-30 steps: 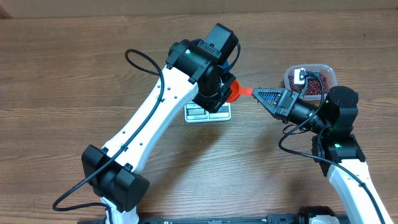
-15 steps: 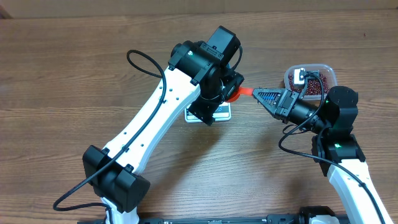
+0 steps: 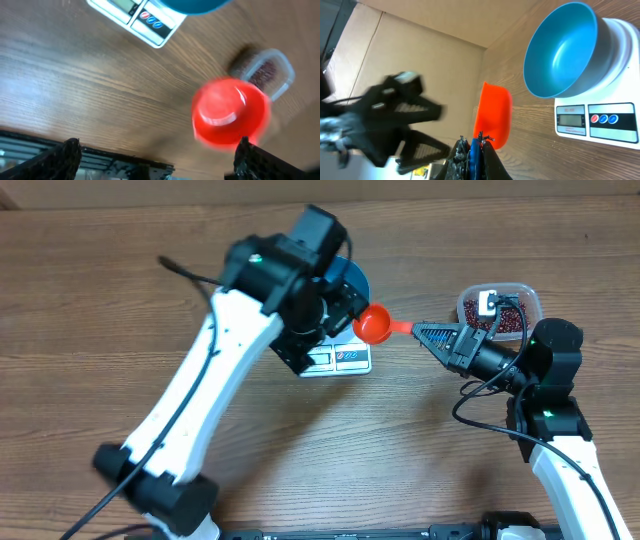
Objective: Scoop item into bowl and weigh 150g on scale
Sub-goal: 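Open the left gripper and pull the cup right with the right gripper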
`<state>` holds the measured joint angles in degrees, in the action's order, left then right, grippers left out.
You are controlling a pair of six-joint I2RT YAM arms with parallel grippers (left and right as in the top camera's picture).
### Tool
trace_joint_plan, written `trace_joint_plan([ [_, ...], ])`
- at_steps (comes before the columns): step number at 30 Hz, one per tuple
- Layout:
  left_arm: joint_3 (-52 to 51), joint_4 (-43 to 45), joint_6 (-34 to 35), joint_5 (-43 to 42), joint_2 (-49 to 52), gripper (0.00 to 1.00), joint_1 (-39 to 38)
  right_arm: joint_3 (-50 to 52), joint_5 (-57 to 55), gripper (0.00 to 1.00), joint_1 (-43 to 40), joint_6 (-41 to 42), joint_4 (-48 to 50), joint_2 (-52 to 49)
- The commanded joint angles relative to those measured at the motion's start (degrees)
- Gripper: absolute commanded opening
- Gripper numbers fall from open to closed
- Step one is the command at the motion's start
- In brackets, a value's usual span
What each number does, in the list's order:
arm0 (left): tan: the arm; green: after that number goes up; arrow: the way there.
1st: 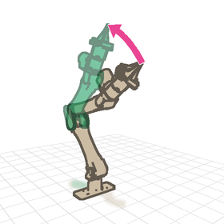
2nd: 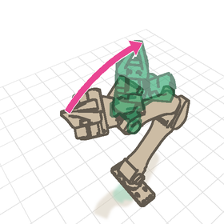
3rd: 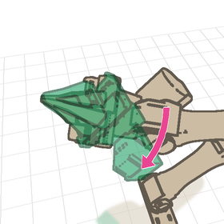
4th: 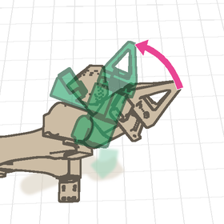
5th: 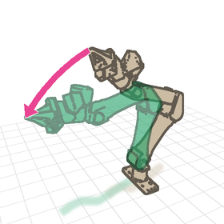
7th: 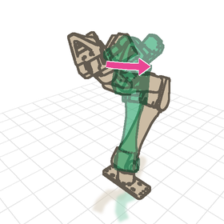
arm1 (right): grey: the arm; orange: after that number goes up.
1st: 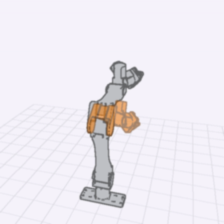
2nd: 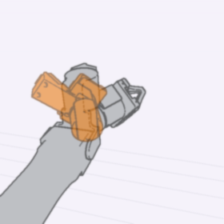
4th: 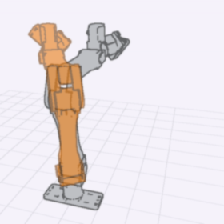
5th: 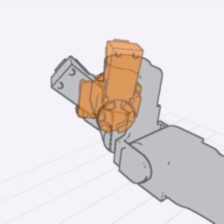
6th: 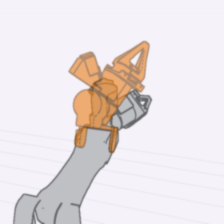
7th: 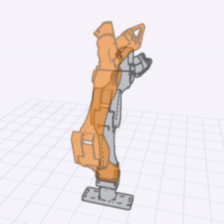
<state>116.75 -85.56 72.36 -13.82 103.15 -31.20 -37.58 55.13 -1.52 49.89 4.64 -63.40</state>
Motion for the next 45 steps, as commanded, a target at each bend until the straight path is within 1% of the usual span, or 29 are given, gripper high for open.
trace_joint_plan([
  [1, 1.70, -0.09, -11.63, 0.31, -4.66, 1.00, 0.07, -1.14, 0.61, 0.04, -0.72, -1.86, -0.83, 0.04],
  [4, 1.70, -0.15, -21.14, 0.35, -6.64, 1.00, 0.07, -1.14, 0.55, 0.04, -0.87, -3.58, -3.58, 0.07],
  [5, 1.70, -0.15, -25.94, 0.68, -7.15, 0.99, 0.07, -1.18, 0.72, 0.04, -0.85, -3.74, -4.74, 0.13],
  [6, 1.70, -0.17, -28.76, 0.92, -7.26, 0.99, 0.07, -1.18, 1.46, 0.04, -0.85, -3.74, -4.83, 0.22],
  [8, 1.68, -0.15, -36.57, 0.96, -7.26, 1.00, 0.07, -1.18, 2.82, 0.04, -0.85, -3.72, -4.83, 0.68],
  [10, 1.53, -0.15, -42.49, 1.03, -7.26, 0.99, 0.07, -1.18, 2.99, 0.04, -0.85, -3.74, -4.96, 1.40],
  [12, 1.53, -0.13, -46.53, 2.03, -7.26, 0.99, 0.07, -1.18, 2.93, 0.04, -0.85, -3.74, -5.03, 2.32],
  [14, 1.53, -0.13, -47.10, 3.10, -7.26, 0.99, 0.07, -1.25, 2.45, 0.04, -0.85, -3.76, -5.55, 3.06],
  [16, 1.53, -0.11, -47.12, 4.09, -7.26, 0.99, 0.07, -1.97, 0.85, 0.04, -0.85, -4.96, -8.59, 3.56],
  [22, 1.53, 0.00, -47.10, 6.10, -7.23, 1.00, 0.07, -9.88, -8.09, 0.04, -0.85, -16.46, -30.08, 3.67],
  [25, 1.53, 0.15, -47.10, 7.87, -7.23, 1.00, 0.07, -14.40, -11.47, 0.04, -0.81, -20.35, -37.62, 3.67],
  [30, 1.53, 0.13, -47.10, 8.55, -7.21, 1.00, 0.07, -21.94, -20.92, 0.04, -0.81, -24.85, -50.16, 3.67],
  [32, 1.53, 0.20, -47.08, 9.62, -7.17, 0.99, 0.07, -25.03, -27.08, 0.04, -0.81, -24.94, -55.54, 3.67],
  [34, 1.53, 0.35, -47.08, 11.37, -7.17, 1.00, 0.07, -27.45, -31.01, 0.04, -0.81, -24.92, -59.41, 3.67],
  [40, 1.53, 1.90, -47.08, 11.91, -7.17, 0.99, 0.07, -32.20, -31.67, 0.04, -0.81, -26.56, -64.63, 3.67],
  [42, 1.53, 2.47, -47.12, 12.00, -7.17, 0.92, 0.07, -32.65, -31.78, 0.04, -0.81, -27.52, -65.51, 3.67],
  [43, 1.49, 2.60, -47.12, 12.55, -7.15, 0.77, 0.07, -32.98, -31.80, 0.04, -0.81, -27.52, -66.16, 3.67],
  [44, 1.46, 2.56, -47.15, 13.46, -7.15, 0.50, 0.07, -33.27, -31.82, 0.04, -0.81, -27.56, -66.69, 3.67],
  [45, 1.40, 2.49, -47.15, 14.47, -7.15, 0.26, 0.07, -33.57, -32.15, 0.04, -0.81, -27.80, -67.14, 3.67],
])
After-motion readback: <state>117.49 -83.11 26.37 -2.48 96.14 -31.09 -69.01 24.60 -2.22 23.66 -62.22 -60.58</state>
